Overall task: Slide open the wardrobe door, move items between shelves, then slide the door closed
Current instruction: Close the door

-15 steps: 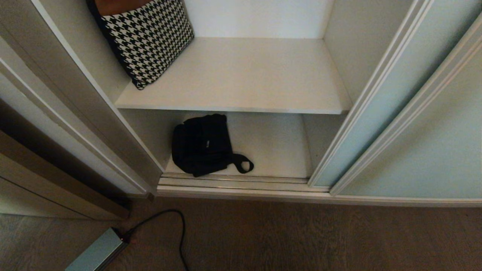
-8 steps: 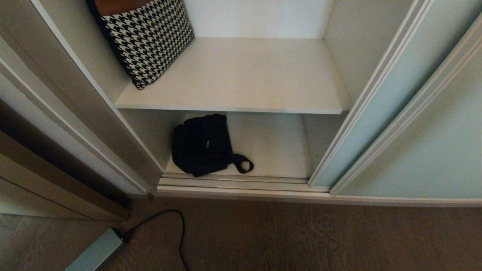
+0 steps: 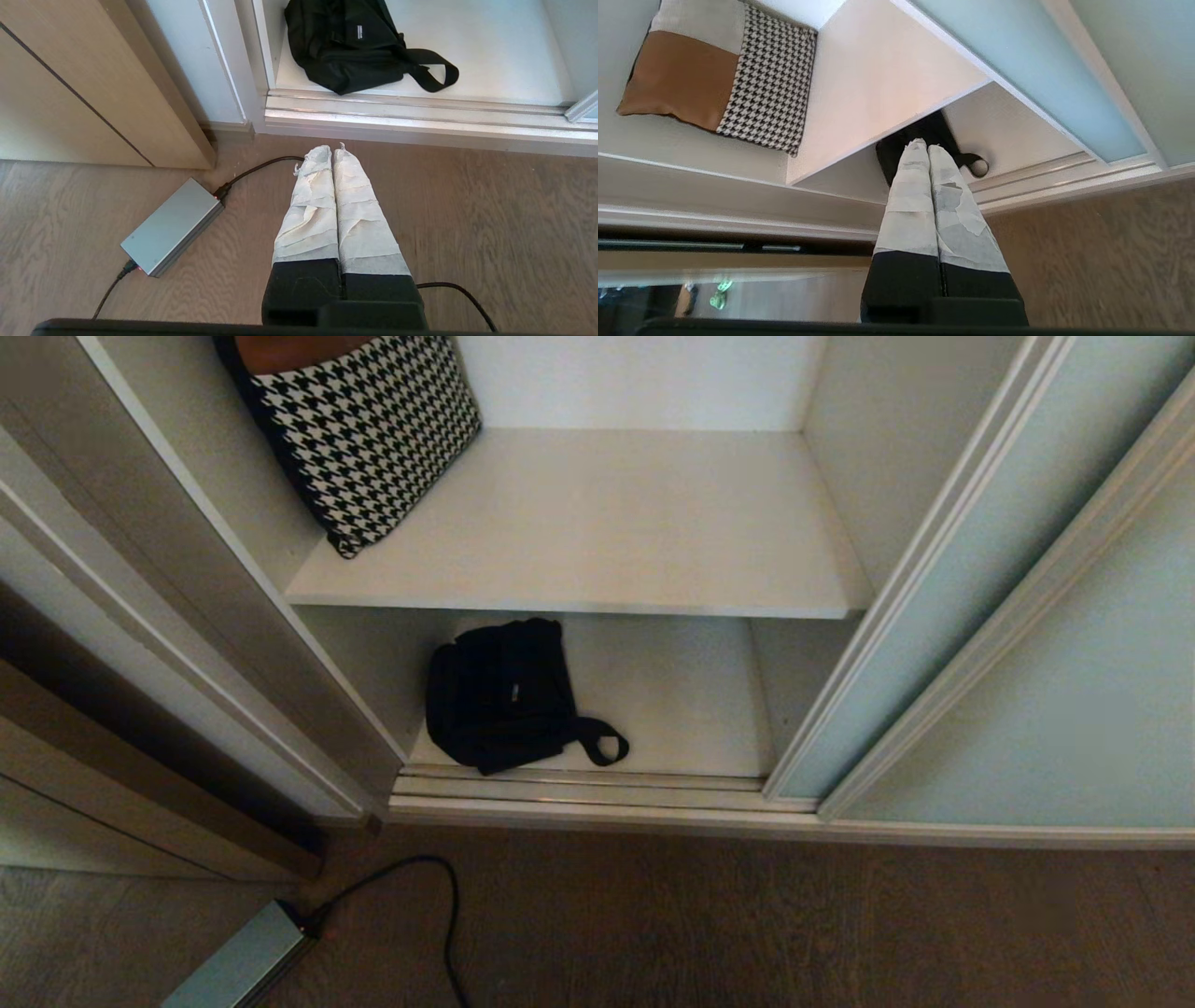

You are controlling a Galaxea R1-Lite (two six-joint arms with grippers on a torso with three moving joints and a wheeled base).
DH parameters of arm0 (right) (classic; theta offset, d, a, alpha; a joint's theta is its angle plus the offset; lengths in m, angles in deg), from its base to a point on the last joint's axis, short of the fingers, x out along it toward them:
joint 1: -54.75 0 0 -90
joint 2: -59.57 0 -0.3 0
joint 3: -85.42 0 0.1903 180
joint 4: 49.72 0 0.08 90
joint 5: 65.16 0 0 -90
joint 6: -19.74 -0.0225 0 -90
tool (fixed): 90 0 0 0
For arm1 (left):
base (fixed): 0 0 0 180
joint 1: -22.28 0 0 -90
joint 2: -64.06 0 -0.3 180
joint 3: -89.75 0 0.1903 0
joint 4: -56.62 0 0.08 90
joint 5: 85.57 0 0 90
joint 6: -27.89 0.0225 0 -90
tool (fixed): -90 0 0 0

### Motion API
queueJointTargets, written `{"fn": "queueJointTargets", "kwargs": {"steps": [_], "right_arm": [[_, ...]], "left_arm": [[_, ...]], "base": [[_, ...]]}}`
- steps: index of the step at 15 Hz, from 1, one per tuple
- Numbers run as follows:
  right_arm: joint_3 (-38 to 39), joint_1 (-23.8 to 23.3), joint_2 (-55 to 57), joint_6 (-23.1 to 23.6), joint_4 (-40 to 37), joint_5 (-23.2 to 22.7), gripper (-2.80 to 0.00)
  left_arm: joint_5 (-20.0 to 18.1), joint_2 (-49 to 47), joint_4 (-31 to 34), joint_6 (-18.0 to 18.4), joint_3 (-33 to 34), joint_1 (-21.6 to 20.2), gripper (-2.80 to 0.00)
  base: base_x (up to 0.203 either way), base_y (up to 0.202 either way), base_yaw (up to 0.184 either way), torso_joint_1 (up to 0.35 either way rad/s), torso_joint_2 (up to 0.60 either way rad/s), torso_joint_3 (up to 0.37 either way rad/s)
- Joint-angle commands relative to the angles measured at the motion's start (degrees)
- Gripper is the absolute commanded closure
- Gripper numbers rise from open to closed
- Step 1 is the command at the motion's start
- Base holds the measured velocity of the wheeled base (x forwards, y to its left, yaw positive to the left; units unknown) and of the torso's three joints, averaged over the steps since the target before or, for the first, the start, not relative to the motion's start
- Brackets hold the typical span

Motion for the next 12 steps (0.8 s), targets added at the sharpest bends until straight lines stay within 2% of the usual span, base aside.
{"fn": "queueJointTargets", "kwargs": {"steps": [1, 7, 10, 12], "right_arm": [[0.4, -6.4, 4.2, -0.3, 1.2, -9.9, 0.00], [0.6, -8.1, 12.9, -0.4, 4.9, -14.9, 0.00], [0.5, -10.5, 16.0, -0.5, 7.6, -17.7, 0.00], [-0.1, -10.6, 17.7, -0.5, 8.4, -18.2, 0.00]], "left_arm": [[0.0, -0.1, 0.0, 0.0, 0.0, 0.0, 0.00], [0.0, -0.1, 0.0, 0.0, 0.0, 0.0, 0.00], [0.0, -0.1, 0.0, 0.0, 0.0, 0.0, 0.00], [0.0, -0.1, 0.0, 0.0, 0.0, 0.0, 0.00]], "base": [[0.000, 0.000, 0.000, 0.000, 0.00, 0.000], [0.000, 0.000, 0.000, 0.000, 0.00, 0.000], [0.000, 0.000, 0.000, 0.000, 0.00, 0.000], [0.000, 0.000, 0.000, 0.000, 0.00, 0.000]]}}
